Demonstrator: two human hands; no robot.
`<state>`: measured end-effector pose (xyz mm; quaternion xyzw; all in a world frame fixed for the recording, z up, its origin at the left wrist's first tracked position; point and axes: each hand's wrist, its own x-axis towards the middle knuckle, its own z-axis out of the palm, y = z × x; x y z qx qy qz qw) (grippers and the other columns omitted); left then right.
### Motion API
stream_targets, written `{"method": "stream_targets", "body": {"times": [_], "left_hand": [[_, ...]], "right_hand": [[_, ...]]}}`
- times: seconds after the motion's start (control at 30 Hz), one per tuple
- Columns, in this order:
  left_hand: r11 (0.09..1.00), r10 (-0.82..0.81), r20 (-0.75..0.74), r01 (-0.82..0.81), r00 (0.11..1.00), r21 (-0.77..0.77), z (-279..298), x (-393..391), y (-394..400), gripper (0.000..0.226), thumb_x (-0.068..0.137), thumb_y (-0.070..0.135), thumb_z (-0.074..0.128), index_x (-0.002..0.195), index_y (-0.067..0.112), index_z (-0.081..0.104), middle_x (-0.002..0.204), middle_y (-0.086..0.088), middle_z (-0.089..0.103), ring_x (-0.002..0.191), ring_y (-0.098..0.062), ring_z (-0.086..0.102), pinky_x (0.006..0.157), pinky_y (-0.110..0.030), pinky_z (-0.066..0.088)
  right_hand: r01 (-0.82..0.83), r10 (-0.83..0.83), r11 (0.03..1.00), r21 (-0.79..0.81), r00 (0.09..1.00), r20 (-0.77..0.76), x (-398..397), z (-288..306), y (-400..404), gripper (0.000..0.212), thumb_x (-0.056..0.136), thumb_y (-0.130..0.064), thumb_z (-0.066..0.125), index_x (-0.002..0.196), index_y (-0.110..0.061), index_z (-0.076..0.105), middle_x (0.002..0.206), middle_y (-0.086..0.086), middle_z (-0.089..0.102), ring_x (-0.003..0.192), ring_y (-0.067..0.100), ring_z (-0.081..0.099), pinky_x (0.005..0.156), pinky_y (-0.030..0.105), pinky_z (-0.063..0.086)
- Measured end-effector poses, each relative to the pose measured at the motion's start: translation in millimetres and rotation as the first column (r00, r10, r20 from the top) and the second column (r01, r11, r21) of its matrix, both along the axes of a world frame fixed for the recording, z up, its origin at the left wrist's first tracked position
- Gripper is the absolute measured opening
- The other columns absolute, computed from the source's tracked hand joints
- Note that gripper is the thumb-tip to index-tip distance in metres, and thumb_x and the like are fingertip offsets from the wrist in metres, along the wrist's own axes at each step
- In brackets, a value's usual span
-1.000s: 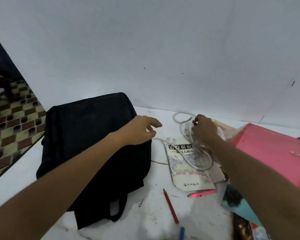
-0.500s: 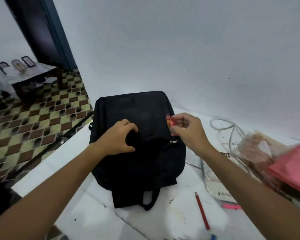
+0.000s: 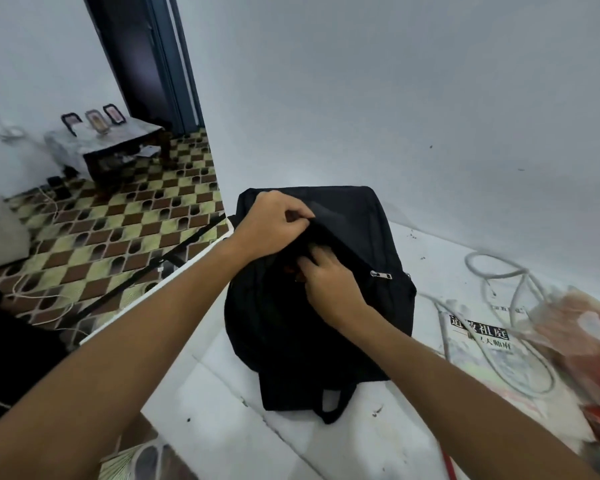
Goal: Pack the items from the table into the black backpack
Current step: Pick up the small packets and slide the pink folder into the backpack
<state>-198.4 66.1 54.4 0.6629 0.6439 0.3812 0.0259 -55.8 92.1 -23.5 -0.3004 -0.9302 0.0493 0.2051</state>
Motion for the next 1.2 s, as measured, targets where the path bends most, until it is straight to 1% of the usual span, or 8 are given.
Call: {"method": "stream_targets", "body": {"times": [0.13, 0.33, 0.47, 0.57, 0.7, 0.83, 0.97, 1.2], "left_hand": [[0.999, 0.021, 0.037, -0.02, 0.999, -0.039, 7, 0, 8, 0.015, 0.077, -0.003, 0.066, 0.084, 0.005, 0.077, 0.061, 0.012, 0.061, 0.057, 0.013, 0.056, 0.06, -0.001, 0.037], [0.981, -0.019, 0.049, 0.028, 0.999, -0.191, 1, 7, 17, 0.016, 0.074, -0.003, 0.065, 0.077, 0.009, 0.074, 0.057, 0.013, 0.058, 0.051, 0.007, 0.054, 0.057, -0.004, 0.038], [0.921, -0.128, 0.046, 0.136, 0.991, -0.366, -1, 31, 33, 0.017, 0.074, 0.002, 0.067, 0.077, 0.018, 0.072, 0.066, 0.007, 0.063, 0.057, 0.0, 0.055, 0.063, -0.015, 0.043], [0.926, -0.161, 0.047, 0.167, 0.986, -0.339, 1, 65, 45, 0.012, 0.075, 0.006, 0.066, 0.079, 0.017, 0.07, 0.067, 0.005, 0.062, 0.058, -0.006, 0.052, 0.062, -0.019, 0.042], [0.906, -0.336, -0.054, 0.306, 0.94, -0.293, -7, 139, 63, 0.013, 0.078, 0.01, 0.063, 0.087, 0.017, 0.069, 0.072, 0.013, 0.061, 0.068, -0.007, 0.057, 0.07, -0.024, 0.047], [0.767, -0.603, -0.222, 0.481, 0.766, -0.424, -40, 230, 70, 0.026, 0.083, 0.022, 0.062, 0.109, 0.019, 0.065, 0.102, 0.004, 0.062, 0.105, -0.018, 0.055, 0.089, -0.032, 0.044], [0.646, -0.756, -0.312, 0.579, 0.576, -0.496, -93, 288, 62, 0.042, 0.083, 0.034, 0.064, 0.123, 0.02, 0.06, 0.129, -0.004, 0.055, 0.124, -0.024, 0.045, 0.096, -0.041, 0.045], [0.675, -0.722, -0.44, 0.405, 0.534, -0.617, -134, 274, 70, 0.063, 0.089, 0.057, 0.052, 0.144, 0.029, 0.04, 0.156, -0.006, 0.027, 0.141, -0.028, 0.025, 0.113, -0.042, 0.028]], "right_hand": [[0.149, -0.125, 0.986, -0.072, 0.957, 0.263, -13, 9, 7, 0.059, 0.09, -0.008, 0.045, 0.147, -0.005, 0.027, 0.152, 0.019, 0.022, 0.134, 0.039, 0.029, 0.104, 0.044, 0.038], [-0.085, 0.086, 0.973, -0.215, 0.996, -0.004, 61, 31, -16, 0.03, 0.086, -0.006, 0.046, 0.108, -0.009, 0.067, 0.103, 0.009, 0.068, 0.092, 0.028, 0.062, 0.081, 0.038, 0.051], [0.07, -0.1, 0.943, -0.327, 0.992, -0.077, 127, 50, -8, 0.025, 0.088, -0.004, 0.05, 0.099, -0.01, 0.071, 0.092, 0.003, 0.073, 0.082, 0.018, 0.065, 0.075, 0.025, 0.049], [0.272, -0.296, 0.889, -0.367, 0.955, -0.008, 181, 56, 13, 0.023, 0.087, -0.002, 0.049, 0.095, -0.009, 0.07, 0.09, 0.006, 0.071, 0.083, 0.022, 0.067, 0.072, 0.028, 0.05], [0.593, -0.502, 0.792, -0.145, 0.768, 0.398, 255, 46, 26, 0.024, 0.085, 0.002, 0.046, 0.1, -0.006, 0.062, 0.107, 0.018, 0.064, 0.08, 0.025, 0.063, 0.069, 0.033, 0.054], [0.611, -0.46, 0.791, 0.026, 0.566, 0.684, 282, 8, -3, 0.03, 0.092, 0.001, 0.043, 0.116, -0.007, 0.059, 0.121, 0.013, 0.061, 0.099, 0.026, 0.066, 0.075, 0.032, 0.053], [0.64, -0.548, 0.746, 0.182, 0.436, 0.714, 298, -22, -7, 0.032, 0.099, -0.023, 0.041, 0.127, -0.009, 0.051, 0.125, 0.007, 0.057, 0.116, 0.026, 0.053, 0.086, 0.034, 0.046], [0.632, -0.572, 0.75, 0.195, 0.47, 0.672, 322, -39, 12, 0.043, 0.092, -0.014, 0.054, 0.134, -0.01, 0.045, 0.137, 0.011, 0.043, 0.124, 0.03, 0.044, 0.095, 0.041, 0.047]]}}
